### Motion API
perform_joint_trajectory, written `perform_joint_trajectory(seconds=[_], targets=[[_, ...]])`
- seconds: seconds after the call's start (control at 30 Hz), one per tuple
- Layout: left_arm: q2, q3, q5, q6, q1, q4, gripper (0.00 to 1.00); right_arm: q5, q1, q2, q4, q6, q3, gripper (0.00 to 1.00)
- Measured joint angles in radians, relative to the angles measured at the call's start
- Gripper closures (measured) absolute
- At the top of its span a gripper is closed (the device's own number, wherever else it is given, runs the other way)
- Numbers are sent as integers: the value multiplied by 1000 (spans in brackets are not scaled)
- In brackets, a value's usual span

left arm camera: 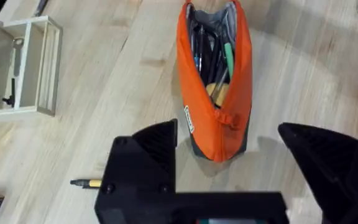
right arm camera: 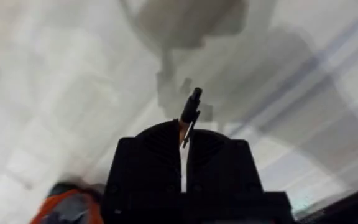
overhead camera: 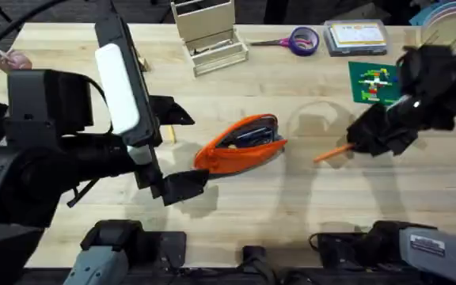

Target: Unzip the bag, pick up the pens from the table one at a time and place them inside, then zip the bag closed.

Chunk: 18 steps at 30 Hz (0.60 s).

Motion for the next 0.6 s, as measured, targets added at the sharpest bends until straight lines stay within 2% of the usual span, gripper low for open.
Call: perform_joint_trajectory(seconds=[0.2,0.6], targets=[[0,0,0,0,0,0,7,-7,0,-18,-17,-10,100,967],[0,0,0,0,0,0,8,-63,0,-172,-19,5,119,970]])
